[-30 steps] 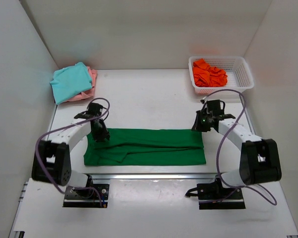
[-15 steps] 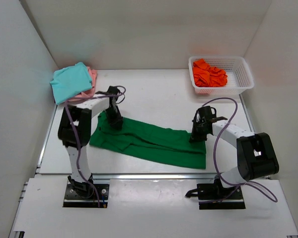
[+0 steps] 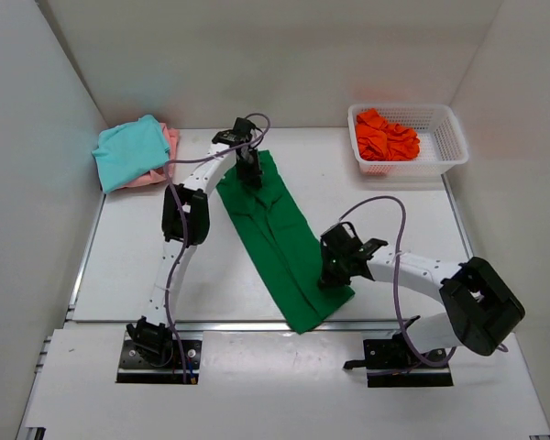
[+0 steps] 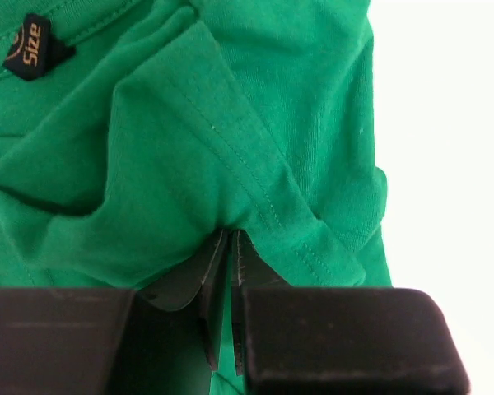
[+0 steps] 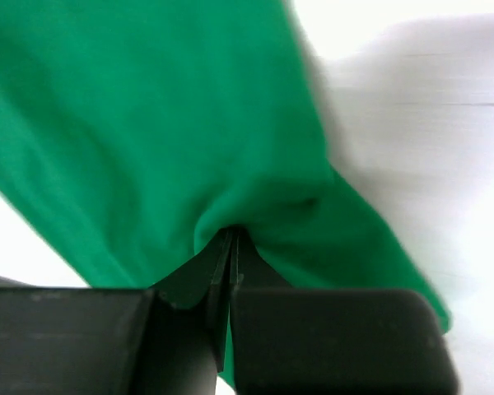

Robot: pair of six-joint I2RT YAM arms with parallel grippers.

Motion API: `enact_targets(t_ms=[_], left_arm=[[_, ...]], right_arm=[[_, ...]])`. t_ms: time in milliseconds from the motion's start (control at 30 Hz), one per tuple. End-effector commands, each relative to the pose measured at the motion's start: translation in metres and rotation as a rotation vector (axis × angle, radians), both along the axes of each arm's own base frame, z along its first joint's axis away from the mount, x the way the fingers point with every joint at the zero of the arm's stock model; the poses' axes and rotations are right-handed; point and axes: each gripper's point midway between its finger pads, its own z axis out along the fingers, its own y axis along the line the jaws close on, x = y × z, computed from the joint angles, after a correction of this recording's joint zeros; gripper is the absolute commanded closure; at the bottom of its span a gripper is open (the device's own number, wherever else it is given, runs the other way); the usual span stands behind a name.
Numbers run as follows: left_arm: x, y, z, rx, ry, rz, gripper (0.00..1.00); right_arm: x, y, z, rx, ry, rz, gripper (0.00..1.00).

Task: Fold and stack the t-shirts
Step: Rotate the tshirt 90 degrees

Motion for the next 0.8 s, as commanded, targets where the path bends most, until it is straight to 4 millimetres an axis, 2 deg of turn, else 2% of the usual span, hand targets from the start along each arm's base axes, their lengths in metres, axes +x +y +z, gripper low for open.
enact_targets(t_ms=[0, 33, 67, 100, 133, 167, 200, 233, 267, 300, 333, 367, 400, 500, 533, 600, 667, 733, 767], left_arm=[[-0.037, 0.003, -0.05, 0.029, 0.154, -0.082, 0.81], [-0.024, -0.003, -0.035, 0.009, 0.115, -0.089, 0.8], [-0.012, -0.007, -0.034, -0.007, 0.092, -0.078, 0.81], [-0.009, -0.008, -0.045, -0.02, 0.103, -0.059, 0.8], [0.001, -0.014, -0.04, -0.057, 0.069, -0.066, 0.81], [0.006, -0.018, -0.043, -0.095, 0.065, -0.048, 0.83], [0.011, -0.019, -0.035, -0.106, 0.039, -0.034, 0.87], [0.017, -0.018, -0.035, -0.131, 0.022, -0.018, 0.9], [0.017, -0.018, -0.046, -0.148, 0.019, -0.013, 0.89], [0.029, -0.018, -0.036, -0.183, -0.027, 0.0, 0.88], [0.03, -0.022, -0.042, -0.198, -0.019, 0.016, 0.89], [0.04, -0.028, -0.028, -0.234, -0.054, 0.007, 0.89], [0.039, -0.029, -0.041, -0.247, -0.024, 0.021, 0.9], [0.07, -0.037, -0.016, -0.352, -0.125, 0.045, 0.89], [0.071, -0.041, -0.01, -0.373, -0.129, 0.059, 0.88], [0.09, -0.035, 0.009, -0.42, -0.215, 0.085, 0.88], [0.104, -0.029, 0.035, -0.469, -0.269, 0.114, 0.88], [0.111, -0.031, 0.067, -0.538, -0.303, 0.1, 0.87], [0.115, -0.031, 0.089, -0.565, -0.336, 0.09, 0.87]], right_arm=[[-0.015, 0.018, -0.02, -0.007, -0.007, -0.018, 1.0], [-0.02, 0.028, -0.025, 0.012, -0.013, 0.013, 1.0], [-0.026, 0.033, -0.029, 0.022, 0.004, 0.028, 1.0], [-0.026, 0.045, -0.029, 0.056, -0.021, 0.054, 1.0], [-0.033, 0.057, -0.03, 0.09, -0.003, 0.083, 1.0], [-0.04, 0.061, -0.035, 0.08, 0.017, 0.108, 1.0], [-0.041, 0.066, -0.036, 0.086, 0.006, 0.128, 1.0], [-0.04, 0.074, -0.037, 0.085, 0.004, 0.153, 1.0], [-0.037, 0.079, -0.038, 0.077, -0.002, 0.176, 1.0], [-0.036, 0.083, -0.039, 0.072, 0.003, 0.188, 1.0], [-0.032, 0.086, -0.038, 0.075, -0.009, 0.191, 1.0], [-0.029, 0.087, -0.04, 0.072, -0.007, 0.195, 1.0], [-0.023, 0.091, -0.037, 0.073, -0.031, 0.2, 0.99], [-0.006, 0.096, -0.031, 0.06, -0.091, 0.228, 1.0], [0.0, 0.093, -0.032, 0.038, -0.112, 0.219, 1.0], [0.012, 0.094, -0.029, 0.014, -0.137, 0.242, 1.0], [0.021, 0.086, -0.026, -0.016, -0.146, 0.242, 0.99], [0.035, 0.085, -0.012, -0.021, -0.191, 0.244, 1.0], [0.036, 0.083, -0.004, -0.027, -0.21, 0.257, 1.0]])
